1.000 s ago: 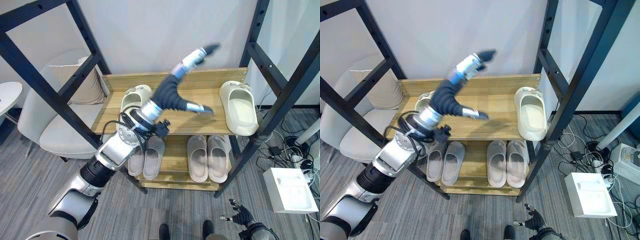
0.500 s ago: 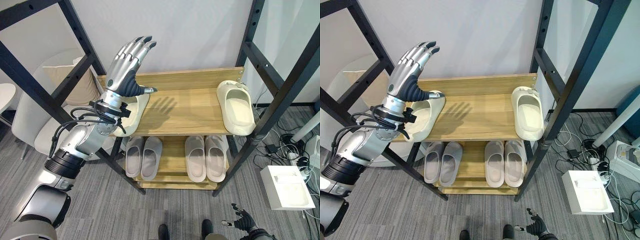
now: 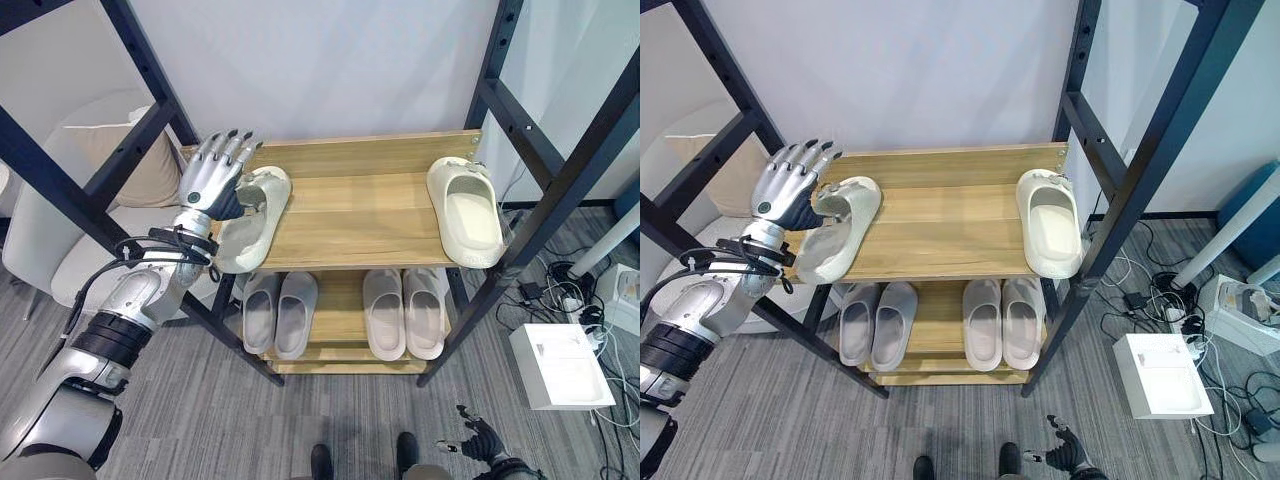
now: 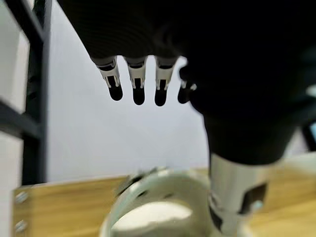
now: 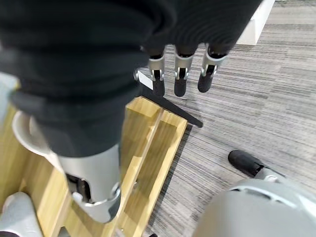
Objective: Arrange the slippers neatly on the shoe rack.
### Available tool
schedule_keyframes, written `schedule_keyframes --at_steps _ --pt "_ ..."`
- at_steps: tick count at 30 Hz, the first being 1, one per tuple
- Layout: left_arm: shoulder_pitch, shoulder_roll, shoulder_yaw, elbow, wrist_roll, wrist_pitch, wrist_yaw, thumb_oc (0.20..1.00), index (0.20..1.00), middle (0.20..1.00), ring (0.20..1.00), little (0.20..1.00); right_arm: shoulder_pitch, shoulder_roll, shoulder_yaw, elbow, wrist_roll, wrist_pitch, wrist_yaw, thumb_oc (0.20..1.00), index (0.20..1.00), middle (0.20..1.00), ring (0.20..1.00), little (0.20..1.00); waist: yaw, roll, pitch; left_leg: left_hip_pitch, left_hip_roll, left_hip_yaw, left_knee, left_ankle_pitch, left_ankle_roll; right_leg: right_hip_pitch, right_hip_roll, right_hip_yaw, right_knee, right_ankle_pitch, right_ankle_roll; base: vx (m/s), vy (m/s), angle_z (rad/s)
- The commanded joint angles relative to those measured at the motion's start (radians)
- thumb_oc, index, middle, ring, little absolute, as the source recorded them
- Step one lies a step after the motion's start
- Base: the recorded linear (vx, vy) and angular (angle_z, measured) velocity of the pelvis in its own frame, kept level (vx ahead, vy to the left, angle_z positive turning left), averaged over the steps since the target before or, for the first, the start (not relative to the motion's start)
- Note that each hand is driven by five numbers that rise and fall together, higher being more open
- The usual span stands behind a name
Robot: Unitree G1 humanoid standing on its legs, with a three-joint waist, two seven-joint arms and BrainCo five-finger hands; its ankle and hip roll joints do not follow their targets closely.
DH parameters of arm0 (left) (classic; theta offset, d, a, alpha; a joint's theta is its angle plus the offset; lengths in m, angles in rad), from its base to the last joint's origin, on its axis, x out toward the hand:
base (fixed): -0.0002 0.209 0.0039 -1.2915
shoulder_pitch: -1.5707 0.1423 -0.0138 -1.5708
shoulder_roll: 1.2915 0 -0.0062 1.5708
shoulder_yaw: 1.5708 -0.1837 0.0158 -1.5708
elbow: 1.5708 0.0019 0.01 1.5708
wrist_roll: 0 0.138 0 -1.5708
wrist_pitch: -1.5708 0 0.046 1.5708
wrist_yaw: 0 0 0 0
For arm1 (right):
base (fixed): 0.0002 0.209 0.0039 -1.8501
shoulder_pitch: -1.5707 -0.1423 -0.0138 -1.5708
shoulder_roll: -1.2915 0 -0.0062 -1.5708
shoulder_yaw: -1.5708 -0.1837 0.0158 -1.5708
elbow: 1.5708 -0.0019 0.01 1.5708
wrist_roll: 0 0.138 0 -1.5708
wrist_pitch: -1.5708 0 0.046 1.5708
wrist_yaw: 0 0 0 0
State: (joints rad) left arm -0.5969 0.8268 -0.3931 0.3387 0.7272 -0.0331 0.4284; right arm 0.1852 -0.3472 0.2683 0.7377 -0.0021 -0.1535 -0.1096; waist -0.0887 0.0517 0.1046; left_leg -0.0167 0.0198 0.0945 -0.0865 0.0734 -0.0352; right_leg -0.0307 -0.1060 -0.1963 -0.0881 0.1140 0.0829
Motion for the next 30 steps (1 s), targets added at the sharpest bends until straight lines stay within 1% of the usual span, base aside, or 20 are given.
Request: schedule_keyframes --at_steps 1,4,5,6,8,9,12,13,14,15,19,22,27,30 --pt "-0.168 0.010 -0.015 0.124 0.045 0.061 0.059 1.000 1.000 1.000 1.000 1.000 -0.041 0.001 0.030 -0.051 -0.032 -0.041 -0.028 1.000 1.000 1.000 1.000 1.000 -0.015 -0.019 0.016 0.046 0.029 0.012 -0.001 -0.065 -0.043 0.055 -0.019 -0.018 0.001 -0.074 0.098 0.01 0.017 -0.06" --pt "-0.203 0.012 -0.045 0.166 0.063 0.078 0.064 1.000 1.000 1.000 1.000 1.000 -0.044 0.002 0.031 -0.050 -0.031 -0.042 -0.033 1.000 1.000 1.000 1.000 1.000 -0.017 -0.022 0.019 0.041 0.029 0.014 -0.001 -0.065 -0.042 0.048 -0.019 -0.014 0.001 -0.071 0.099 0.00 0.021 -0.06" --pt "-0.257 0.015 -0.089 0.234 0.075 0.099 0.064 1.000 1.000 1.000 1.000 1.000 -0.053 -0.003 0.036 -0.051 -0.024 -0.044 -0.038 1.000 1.000 1.000 1.000 1.000 -0.027 -0.026 0.024 0.034 0.030 0.022 -0.001 -0.064 -0.041 0.034 -0.018 -0.006 0.001 -0.066 0.102 0.00 0.000 0.00" --pt "-0.275 0.011 -0.111 0.265 0.080 0.106 0.064 1.000 1.000 1.000 1.000 1.000 -0.054 -0.004 0.041 -0.053 -0.023 -0.044 -0.040 1.000 1.000 1.000 1.000 1.000 -0.030 -0.027 0.025 0.033 0.031 0.026 -0.001 -0.064 -0.041 0.029 -0.018 -0.004 0.001 -0.064 0.103 0.00 0.000 0.00" --pt "-0.297 0.014 -0.130 0.279 0.082 0.108 0.060 1.000 1.000 1.000 1.000 1.000 -0.053 -0.004 0.042 -0.054 -0.021 -0.046 -0.040 1.000 1.000 1.000 1.000 1.000 -0.031 -0.029 0.026 0.031 0.031 0.028 -0.001 -0.064 -0.040 0.026 -0.017 -0.002 0.001 -0.063 0.104 0.01 0.021 -0.11" --pt "-0.319 0.014 -0.141 0.288 0.082 0.119 0.064 1.000 1.000 1.000 1.000 1.000 -0.052 0.003 0.047 -0.056 -0.021 -0.043 -0.044 1.000 1.000 1.000 1.000 1.000 -0.033 -0.033 0.029 0.027 0.029 0.031 -0.001 -0.065 -0.039 0.019 -0.018 0.003 0.001 -0.061 0.106 0.01 0.030 -0.18" --pt "-0.341 -0.006 -0.149 0.315 0.069 0.126 0.073 1.000 1.000 1.000 1.000 1.000 -0.052 0.010 0.054 -0.057 -0.018 -0.044 -0.048 1.000 1.000 1.000 1.000 1.000 -0.040 -0.037 0.034 0.019 0.030 0.034 -0.001 -0.064 -0.038 0.010 -0.017 0.007 0.001 -0.059 0.107 -0.01 0.022 -0.10" --pt "-0.357 -0.009 -0.155 0.322 0.066 0.133 0.078 0.592 0.592 0.592 0.592 0.592 -0.056 0.012 0.058 -0.053 -0.018 -0.043 -0.054 1.000 1.000 1.000 1.000 1.000 -0.043 -0.038 0.037 0.013 0.030 0.036 -0.001 -0.063 -0.037 0.002 -0.017 0.011 0.001 -0.057 0.107 -0.01 0.018 -0.05" --pt "-0.369 -0.008 -0.162 0.331 0.062 0.135 0.079 0.216 0.216 0.216 0.216 0.216 -0.060 0.010 0.058 -0.052 -0.015 -0.043 -0.055 1.000 1.000 1.000 1.000 1.000 -0.044 -0.039 0.037 0.011 0.030 0.038 -0.001 -0.062 -0.037 -0.003 -0.016 0.013 0.001 -0.055 0.107 -0.01 0.010 -0.08" --pt "-0.371 -0.009 -0.164 0.333 0.061 0.135 0.080 0.200 0.200 0.200 0.200 0.200 -0.061 0.011 0.058 -0.052 -0.015 -0.043 -0.055 1.000 1.000 1.000 1.000 1.000 -0.043 -0.039 0.037 0.010 0.030 0.038 -0.001 -0.062 -0.037 -0.004 -0.016 0.014 0.001 -0.054 0.107 0.00 0.009 -0.06" --pt "-0.433 0.001 -0.212 0.399 0.050 0.143 0.084 0.200 0.200 0.200 0.200 0.200 -0.085 0.021 0.070 -0.042 -0.006 -0.045 -0.066 1.000 1.000 1.000 1.000 1.000 -0.049 -0.041 0.038 -0.006 0.033 0.051 -0.001 -0.060 -0.036 -0.032 -0.015 0.031 0.001 -0.045 0.111 0.00 0.021 -0.15" --pt "-0.435 -0.004 -0.220 0.434 0.041 0.147 0.087 0.200 0.200 0.200 0.200 0.200 -0.082 0.023 0.074 -0.044 0.003 -0.048 -0.069 1.000 1.000 1.000 1.000 1.000 -0.055 -0.042 0.041 -0.006 0.033 0.056 -0.001 -0.062 -0.035 -0.038 -0.014 0.039 0.001 -0.042 0.112 0.00 0.008 -0.03" --pt "-0.399 0.006 -0.194 0.344 0.060 0.136 0.081 0.200 0.200 0.200 0.200 0.200 -0.062 0.024 0.065 -0.061 0.004 -0.047 -0.068 1.000 1.000 1.000 1.000 1.000 -0.051 -0.034 0.045 0.001 0.030 0.053 -0.001 -0.066 -0.036 -0.025 -0.018 0.030 0.001 -0.049 0.110 0.01 0.010 -0.04" --pt "-0.388 0.021 -0.178 0.208 0.077 0.116 0.066 0.200 0.200 0.200 0.200 0.200 -0.062 0.023 0.058 -0.066 0.005 -0.042 -0.066 1.000 1.000 1.000 1.000 1.000 -0.044 -0.027 0.043 0.009 0.029 0.043 -0.001 -0.068 -0.036 -0.012 -0.020 0.023 0.001 -0.057 0.109 0.00 -0.004 0.02"
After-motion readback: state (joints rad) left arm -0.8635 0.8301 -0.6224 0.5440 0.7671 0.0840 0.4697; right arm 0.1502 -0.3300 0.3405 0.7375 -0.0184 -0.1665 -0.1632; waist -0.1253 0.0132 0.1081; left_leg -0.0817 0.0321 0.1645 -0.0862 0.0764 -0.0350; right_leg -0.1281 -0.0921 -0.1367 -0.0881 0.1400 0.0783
